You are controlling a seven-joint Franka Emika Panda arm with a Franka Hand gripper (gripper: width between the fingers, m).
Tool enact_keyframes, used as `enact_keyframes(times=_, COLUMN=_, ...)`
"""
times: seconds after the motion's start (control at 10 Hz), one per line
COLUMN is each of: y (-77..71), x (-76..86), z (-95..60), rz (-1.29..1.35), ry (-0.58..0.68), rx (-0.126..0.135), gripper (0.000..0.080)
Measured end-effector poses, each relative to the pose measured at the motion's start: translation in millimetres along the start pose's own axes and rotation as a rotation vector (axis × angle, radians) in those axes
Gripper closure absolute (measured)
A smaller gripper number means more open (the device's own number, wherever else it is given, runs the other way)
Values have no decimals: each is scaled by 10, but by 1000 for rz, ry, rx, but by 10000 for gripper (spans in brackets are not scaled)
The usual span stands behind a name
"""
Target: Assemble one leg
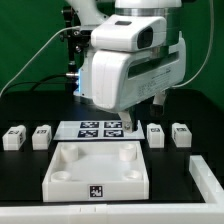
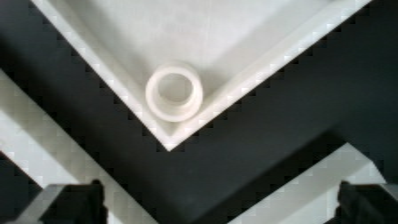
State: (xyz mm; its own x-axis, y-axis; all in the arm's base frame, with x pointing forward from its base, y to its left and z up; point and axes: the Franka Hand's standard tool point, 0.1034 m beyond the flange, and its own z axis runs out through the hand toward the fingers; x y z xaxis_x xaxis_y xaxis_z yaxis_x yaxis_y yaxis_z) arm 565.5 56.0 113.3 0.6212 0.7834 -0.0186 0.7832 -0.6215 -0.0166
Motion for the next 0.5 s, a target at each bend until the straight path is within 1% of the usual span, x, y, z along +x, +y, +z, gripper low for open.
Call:
enact_keyframes(times=0.4, y=0, x=-1, z=2, rz=-46, ry=0, rx=0, gripper=150)
enact_keyframes(times=0.5, y=-18, x=-24, z=12, rz=-103, ry=2, rx=-6, gripper=150)
